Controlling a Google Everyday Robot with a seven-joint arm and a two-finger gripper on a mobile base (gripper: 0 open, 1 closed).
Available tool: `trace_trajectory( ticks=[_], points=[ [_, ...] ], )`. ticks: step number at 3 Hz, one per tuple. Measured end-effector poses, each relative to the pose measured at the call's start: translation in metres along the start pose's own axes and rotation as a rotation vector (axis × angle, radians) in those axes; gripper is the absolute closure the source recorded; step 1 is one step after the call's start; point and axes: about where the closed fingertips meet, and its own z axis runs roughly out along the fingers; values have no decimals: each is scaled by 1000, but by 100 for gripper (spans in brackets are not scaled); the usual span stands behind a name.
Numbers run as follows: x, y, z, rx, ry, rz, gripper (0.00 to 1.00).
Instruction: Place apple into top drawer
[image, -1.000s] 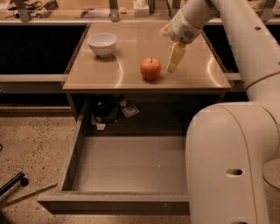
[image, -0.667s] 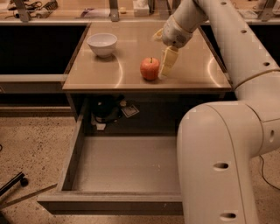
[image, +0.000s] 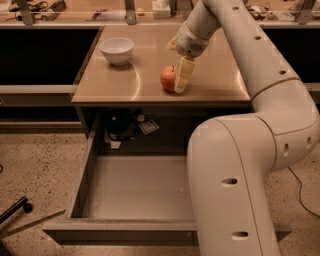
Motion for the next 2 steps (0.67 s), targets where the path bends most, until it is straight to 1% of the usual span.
trace_trajectory(
  ticks=[1,2],
  points=[
    [-1,-3,5,-2,12,-5,0],
    [4,-4,9,-6,7,11,0]
  ],
)
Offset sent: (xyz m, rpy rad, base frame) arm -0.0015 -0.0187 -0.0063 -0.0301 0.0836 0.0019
